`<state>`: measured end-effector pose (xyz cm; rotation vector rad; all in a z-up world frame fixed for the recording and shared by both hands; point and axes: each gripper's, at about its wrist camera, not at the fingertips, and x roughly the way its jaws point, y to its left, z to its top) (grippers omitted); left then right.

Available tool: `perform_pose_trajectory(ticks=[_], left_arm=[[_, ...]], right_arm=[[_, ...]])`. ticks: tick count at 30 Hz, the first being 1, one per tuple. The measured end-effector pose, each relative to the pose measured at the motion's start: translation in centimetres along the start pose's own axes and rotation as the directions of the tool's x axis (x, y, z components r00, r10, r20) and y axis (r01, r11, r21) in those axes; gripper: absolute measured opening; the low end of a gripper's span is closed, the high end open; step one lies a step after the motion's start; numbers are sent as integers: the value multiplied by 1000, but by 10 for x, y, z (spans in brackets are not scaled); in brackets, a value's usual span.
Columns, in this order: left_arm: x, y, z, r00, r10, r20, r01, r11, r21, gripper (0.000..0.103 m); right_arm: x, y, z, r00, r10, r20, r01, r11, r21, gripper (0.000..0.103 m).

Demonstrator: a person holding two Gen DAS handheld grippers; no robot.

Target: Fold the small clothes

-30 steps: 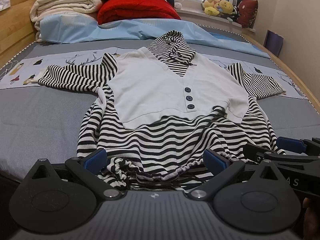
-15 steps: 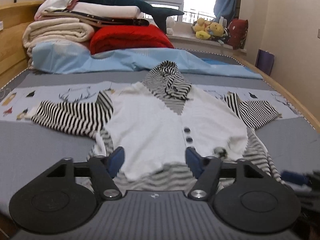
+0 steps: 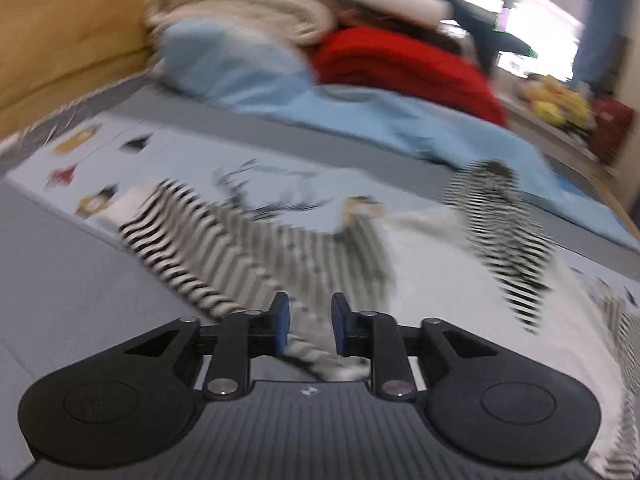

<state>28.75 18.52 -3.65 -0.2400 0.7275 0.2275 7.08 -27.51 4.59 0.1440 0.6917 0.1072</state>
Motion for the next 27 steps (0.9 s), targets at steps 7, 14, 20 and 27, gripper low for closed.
perform_pose_trajectory(ticks=[7,14,20,27], left_arm=[[56,99,19,993,120,8,-116,974,-196,19],[98,161,28,989,146,-3,-135,908,-396,40],[132,189,32,984,176,-39,-173,856,-488,41],[108,126,65,983,164,87,-126,935,-331,0]], right_arm=[[96,5,74,1000,-16,2,16,999,-37,34],[179,17,96,998,59,-11,-60,997,-52,34],[214,20,84,986,94,-140,-97,995,-16,33],[226,17,92,985,82,-149,-88,996,-32,33]])
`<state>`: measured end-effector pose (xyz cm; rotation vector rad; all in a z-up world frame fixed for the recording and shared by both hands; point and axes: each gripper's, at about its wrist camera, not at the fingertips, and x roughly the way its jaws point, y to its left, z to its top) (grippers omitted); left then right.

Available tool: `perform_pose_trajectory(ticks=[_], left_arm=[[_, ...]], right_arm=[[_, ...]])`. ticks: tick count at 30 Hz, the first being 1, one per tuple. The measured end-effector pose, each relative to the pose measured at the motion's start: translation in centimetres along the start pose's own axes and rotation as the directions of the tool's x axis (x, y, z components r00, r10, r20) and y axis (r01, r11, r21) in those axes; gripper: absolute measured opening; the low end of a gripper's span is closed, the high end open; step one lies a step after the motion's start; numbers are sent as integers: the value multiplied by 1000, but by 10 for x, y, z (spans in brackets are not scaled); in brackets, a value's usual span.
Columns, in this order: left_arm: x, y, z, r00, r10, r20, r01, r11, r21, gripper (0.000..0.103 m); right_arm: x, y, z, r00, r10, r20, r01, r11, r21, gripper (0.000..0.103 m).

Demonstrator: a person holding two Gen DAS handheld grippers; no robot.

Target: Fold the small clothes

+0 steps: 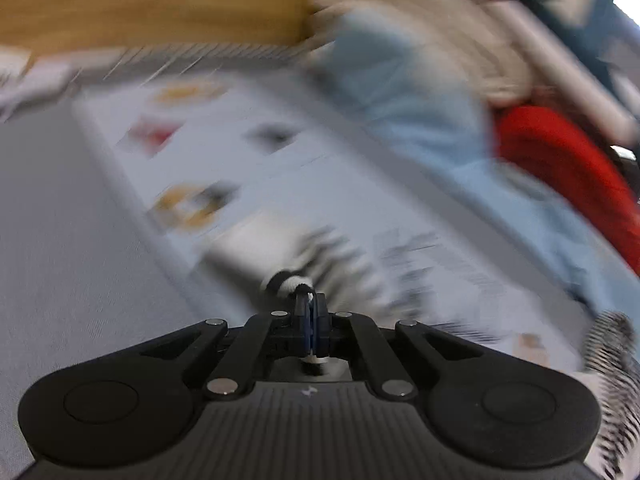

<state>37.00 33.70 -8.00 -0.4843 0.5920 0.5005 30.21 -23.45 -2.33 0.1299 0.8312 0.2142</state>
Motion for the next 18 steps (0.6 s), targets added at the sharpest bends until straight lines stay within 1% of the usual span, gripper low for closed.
perform_pose_trajectory(ticks=[1,2,3,4,5,6,7,8,9,10,11,12,13,14,15,17,18], left_arm=[[-15,-22,1,998,-58,22,57,998,36,0],[-32,-48,-1,991,-126,36,123,989,76,0],[-50,-76,-7,979,-203,33,197,973,123,0],[-66,-103,-16,962,-272,15,265,949,169,0],[-84,-131,-30,940,-342,-13,337,915,220,0],[-101,-159,-48,911,-409,-54,407,871,274,0],[-116,-184,-68,882,-460,-100,466,825,319,0],[-131,-208,-90,850,-503,-155,523,775,356,1],[-145,-229,-114,814,-535,-226,579,719,385,2],[-157,-246,-137,782,-547,-299,623,672,400,3],[-166,-258,-154,757,-549,-355,654,641,403,4],[-175,-267,-167,731,-551,-403,682,613,399,9],[-184,-272,-173,714,-556,-425,699,598,393,13],[-191,-275,-175,709,-562,-426,704,595,388,21],[-196,-273,-169,720,-561,-409,693,614,378,27],[-194,-267,-150,760,-534,-371,646,686,335,28],[-188,-260,-139,787,-508,-351,609,733,304,28]], right_arm=[[2,-3,2,1000,0,-9,0,1000,14,33],[3,-6,1,1000,0,-19,0,999,33,33],[4,-9,1,1000,0,-26,2,999,50,32],[3,-12,-1,999,-3,-32,5,998,66,32],[3,-15,-1,999,-7,-35,10,997,79,31],[2,-19,-2,999,-11,-34,14,996,89,31],[0,-22,-2,999,-16,-32,19,995,97,30],[-3,-26,-2,999,-24,-28,27,994,105,30],[-4,-31,-2,999,-34,-26,36,993,114,30],[-6,-35,-1,999,-43,-26,46,991,126,30],[-8,-42,-1,998,-49,-29,53,988,146,30],[-9,-48,0,998,-53,-33,58,984,166,30],[-10,-55,0,998,-57,-38,63,979,192,30],[-11,-63,0,997,-62,-46,71,971,226,30],[-11,-70,1,996,-65,-52,76,964,253,30],[-12,-84,1,996,-62,-67,80,942,325,30],[-12,-89,1,996,-54,-71,76,932,354,30]])
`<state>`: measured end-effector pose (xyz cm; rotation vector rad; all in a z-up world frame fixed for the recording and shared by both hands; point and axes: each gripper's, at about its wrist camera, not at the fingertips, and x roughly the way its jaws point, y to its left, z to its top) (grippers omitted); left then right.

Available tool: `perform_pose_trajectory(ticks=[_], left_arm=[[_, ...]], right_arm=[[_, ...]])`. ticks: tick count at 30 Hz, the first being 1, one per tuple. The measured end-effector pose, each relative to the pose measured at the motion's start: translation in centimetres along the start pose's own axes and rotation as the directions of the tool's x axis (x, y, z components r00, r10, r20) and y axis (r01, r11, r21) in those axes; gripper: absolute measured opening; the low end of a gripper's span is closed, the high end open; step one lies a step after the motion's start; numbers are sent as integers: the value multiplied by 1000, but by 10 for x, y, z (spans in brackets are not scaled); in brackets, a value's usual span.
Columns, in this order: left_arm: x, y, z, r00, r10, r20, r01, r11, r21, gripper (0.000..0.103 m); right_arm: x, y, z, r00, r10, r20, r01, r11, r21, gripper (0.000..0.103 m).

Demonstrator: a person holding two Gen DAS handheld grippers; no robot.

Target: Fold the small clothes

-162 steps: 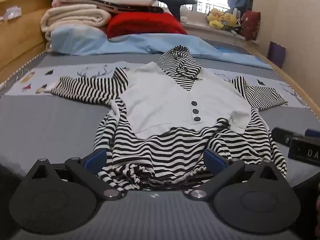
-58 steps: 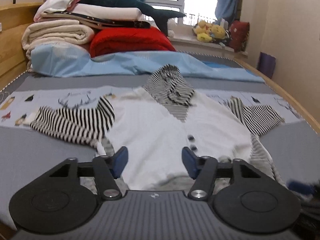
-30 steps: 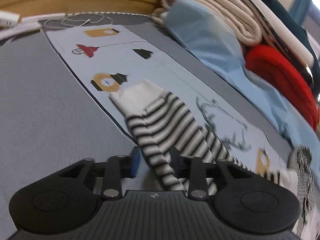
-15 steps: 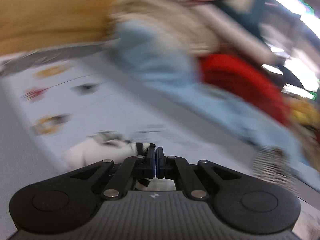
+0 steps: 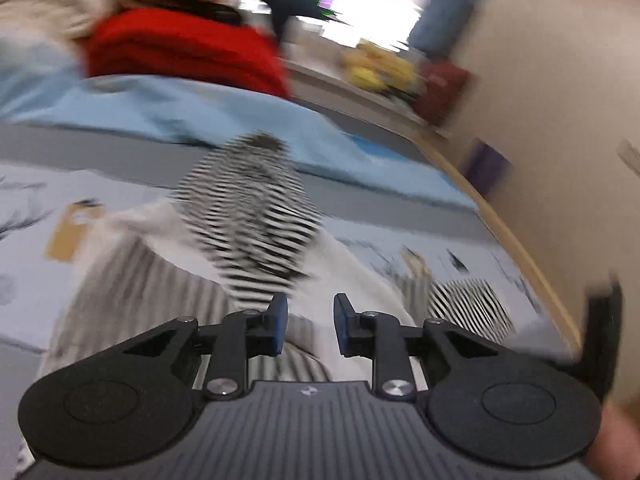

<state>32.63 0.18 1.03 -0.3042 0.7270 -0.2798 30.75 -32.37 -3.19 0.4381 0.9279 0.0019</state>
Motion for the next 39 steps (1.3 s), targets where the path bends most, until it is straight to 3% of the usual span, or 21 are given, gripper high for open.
perform_pose_trajectory(ticks=[2,4,5,6,7,9,12,17,19,20,21,22,26,28,30,31,33,35,39], left_arm=[[-5,25,10,995,99,33,-96,992,-82,28],[-3,54,15,974,218,61,-209,969,-129,28],[-1,69,14,959,281,36,-272,949,-159,27],[7,86,14,936,350,-42,-351,914,-204,27],[8,100,17,922,378,-86,-387,887,-253,27],[9,122,23,916,394,-70,-395,863,-315,27],[18,134,29,884,464,-57,-462,846,-266,27],[18,150,31,884,463,-66,-460,838,-294,27],[17,153,33,885,461,-61,-457,838,-297,27],[16,154,33,884,464,-59,-460,838,-293,27],[15,156,33,883,465,-59,-461,838,-292,27],[16,157,34,883,465,-60,-461,838,-292,27],[17,163,36,883,465,-67,-462,831,-310,27],[19,163,36,887,456,-73,-455,835,-308,27],[23,160,35,893,444,-81,-446,845,-294,27],[26,158,34,898,431,-88,-437,853,-285,27],[35,155,30,909,398,-120,-416,865,-281,27],[43,152,25,914,375,-153,-404,870,-281,27],[58,144,17,919,337,-204,-382,890,-250,27]], right_arm=[[0,-7,1,1000,15,-8,-14,999,49,30],[3,-8,0,1000,30,-8,-29,997,68,26],[5,-6,-2,999,42,-9,-41,997,71,25],[9,-5,-3,998,54,-16,-52,996,74,24],[13,-4,-5,998,60,-28,-57,995,84,24],[25,-4,-8,996,70,-55,-64,991,117,24],[51,-4,-18,994,32,-103,-19,991,129,26],[92,-9,-26,985,12,-170,13,989,145,27],[101,-9,-26,988,1,-155,19,991,132,27],[103,-4,-24,990,-4,-143,19,994,106,24],[103,3,-23,991,-3,-131,11,998,63,8],[101,8,-22,993,7,-114,-4,1000,26,8],[67,22,-10,997,50,52,-47,997,-55,6],[37,18,2,981,73,179,-69,997,-29,6],[14,7,9,962,21,273,-18,1000,-15,6],[14,0,10,965,-20,262,18,1000,11,6],[35,-24,7,989,-92,118,81,992,94,6],[56,-47,-3,988,-152,-6,151,970,193,6],[60,-46,-7,983,-179,-29,181,971,157,6]])
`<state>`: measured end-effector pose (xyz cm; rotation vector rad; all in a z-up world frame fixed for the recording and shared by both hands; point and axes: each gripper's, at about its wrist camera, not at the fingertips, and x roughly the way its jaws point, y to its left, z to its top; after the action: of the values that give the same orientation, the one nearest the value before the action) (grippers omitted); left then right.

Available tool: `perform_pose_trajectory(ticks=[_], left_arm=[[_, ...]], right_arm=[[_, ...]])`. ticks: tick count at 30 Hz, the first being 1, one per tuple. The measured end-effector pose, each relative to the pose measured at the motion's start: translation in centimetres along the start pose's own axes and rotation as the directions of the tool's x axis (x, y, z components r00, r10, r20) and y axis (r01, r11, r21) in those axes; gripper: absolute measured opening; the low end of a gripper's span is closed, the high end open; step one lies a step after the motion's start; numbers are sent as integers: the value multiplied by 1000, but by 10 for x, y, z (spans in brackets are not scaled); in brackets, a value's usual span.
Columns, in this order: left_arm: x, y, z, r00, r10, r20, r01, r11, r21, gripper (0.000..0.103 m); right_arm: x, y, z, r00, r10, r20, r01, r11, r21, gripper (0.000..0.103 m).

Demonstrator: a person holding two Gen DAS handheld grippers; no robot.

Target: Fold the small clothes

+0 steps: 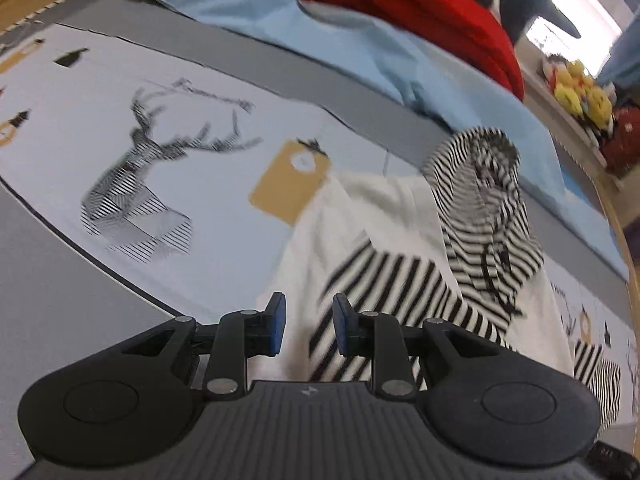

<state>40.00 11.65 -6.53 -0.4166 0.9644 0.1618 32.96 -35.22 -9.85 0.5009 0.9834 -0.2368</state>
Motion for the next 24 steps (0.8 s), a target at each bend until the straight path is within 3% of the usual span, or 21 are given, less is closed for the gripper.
perform_pose_trajectory(ticks=[5,9,11,13,14,20,24], left_arm=[[14,-4,-11,998,-27,-64,27,1000,-12,27],[25,-7,-18,991,-62,-116,59,998,-28,27],[34,-8,-25,984,-61,-169,57,998,-30,26],[49,-11,-36,967,7,-254,-2,1000,21,24],[52,-11,-39,964,15,-264,-8,1000,25,24],[38,-20,-32,976,46,-212,-30,997,78,24],[30,-39,-32,987,40,-153,-9,980,199,24]], right_arm=[[5,-9,-9,996,-47,-74,50,998,45,7],[-3,-11,-3,999,-42,-4,42,997,66,9],[-4,-11,1,999,-22,23,20,998,58,15],[2,-15,5,1000,26,8,-26,997,73,27],[8,-18,8,999,53,-7,-53,995,86,28],[38,-27,19,995,76,-63,-70,993,93,35],[46,-20,24,992,114,-47,-113,993,39,32]])
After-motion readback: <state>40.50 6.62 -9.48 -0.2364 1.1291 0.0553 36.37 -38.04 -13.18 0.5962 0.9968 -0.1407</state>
